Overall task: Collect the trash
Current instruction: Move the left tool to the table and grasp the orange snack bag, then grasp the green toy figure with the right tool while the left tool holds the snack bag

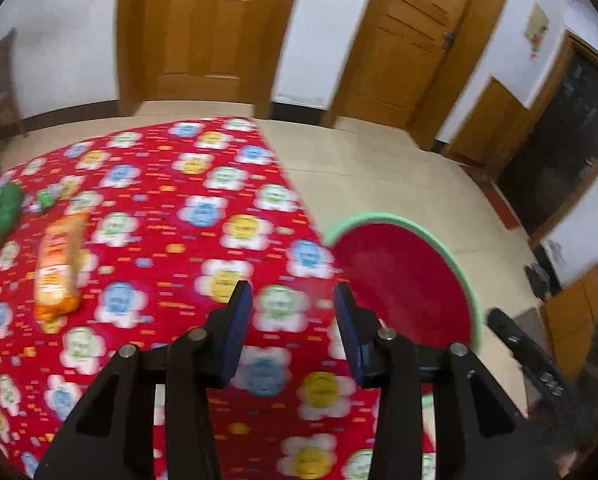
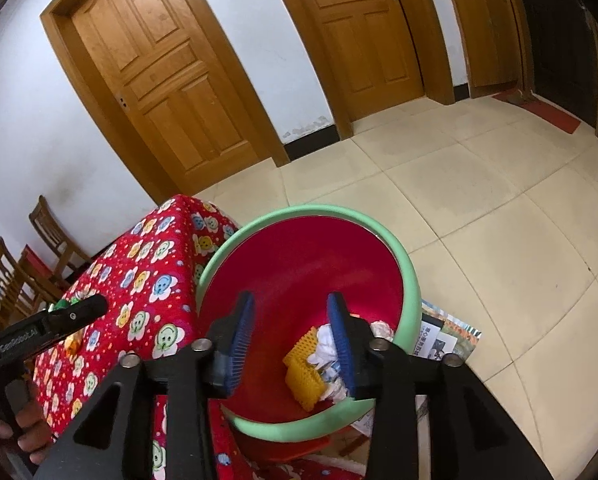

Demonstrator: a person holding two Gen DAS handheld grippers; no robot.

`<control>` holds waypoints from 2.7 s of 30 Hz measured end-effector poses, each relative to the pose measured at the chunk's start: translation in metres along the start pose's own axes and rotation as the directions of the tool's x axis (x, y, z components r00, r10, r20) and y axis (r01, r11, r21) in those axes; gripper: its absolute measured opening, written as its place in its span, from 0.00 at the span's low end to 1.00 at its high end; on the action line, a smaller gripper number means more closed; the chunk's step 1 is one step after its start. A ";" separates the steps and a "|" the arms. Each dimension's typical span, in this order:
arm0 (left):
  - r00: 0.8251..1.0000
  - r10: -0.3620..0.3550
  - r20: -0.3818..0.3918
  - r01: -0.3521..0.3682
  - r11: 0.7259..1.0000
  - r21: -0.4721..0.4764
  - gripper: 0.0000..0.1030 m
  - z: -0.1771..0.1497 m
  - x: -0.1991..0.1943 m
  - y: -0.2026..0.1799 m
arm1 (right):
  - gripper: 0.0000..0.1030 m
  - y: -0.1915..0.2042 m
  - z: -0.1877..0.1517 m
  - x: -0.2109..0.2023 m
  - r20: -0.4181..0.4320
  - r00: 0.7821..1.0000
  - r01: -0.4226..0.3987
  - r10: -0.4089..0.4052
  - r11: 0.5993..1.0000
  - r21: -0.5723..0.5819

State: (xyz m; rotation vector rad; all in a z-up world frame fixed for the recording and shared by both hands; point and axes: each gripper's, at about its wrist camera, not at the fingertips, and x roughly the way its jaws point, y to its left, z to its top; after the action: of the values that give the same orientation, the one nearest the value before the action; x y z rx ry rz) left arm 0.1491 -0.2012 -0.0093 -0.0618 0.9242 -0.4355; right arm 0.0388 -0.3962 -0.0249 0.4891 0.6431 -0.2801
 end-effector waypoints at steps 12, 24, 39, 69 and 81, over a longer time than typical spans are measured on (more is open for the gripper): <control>0.982 0.188 -0.017 -0.189 0.973 -0.131 0.41 0.011 -0.010 0.103 | 0.53 0.012 -0.004 0.006 -0.034 0.999 0.014 -0.014 1.000 -0.012; 0.966 0.252 -0.054 -0.257 0.942 -0.215 0.42 0.014 0.008 0.159 | 0.55 0.020 -0.005 0.011 -0.061 0.997 0.038 -0.038 0.999 -0.015; 0.967 0.246 -0.072 -0.256 0.929 -0.267 0.43 0.011 0.026 0.179 | 0.55 0.034 -0.002 0.018 -0.083 0.996 0.027 -0.030 0.999 -0.030; 0.900 0.429 0.071 -0.360 0.826 -0.434 0.36 -0.005 -0.093 0.312 | 0.66 0.264 -0.016 0.061 -0.231 0.950 -0.284 0.210 0.889 -0.359; 0.873 0.483 0.061 -0.387 0.764 -0.516 0.36 -0.024 -0.080 0.361 | 0.66 0.364 -0.041 0.148 -0.309 0.928 -0.328 0.207 0.849 -0.415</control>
State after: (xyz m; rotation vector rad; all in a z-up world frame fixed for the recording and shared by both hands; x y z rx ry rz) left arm 0.2101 0.1618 -0.0486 -0.3406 0.8059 0.2541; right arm 0.2757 -0.0799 -0.0207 0.1483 0.8521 0.2114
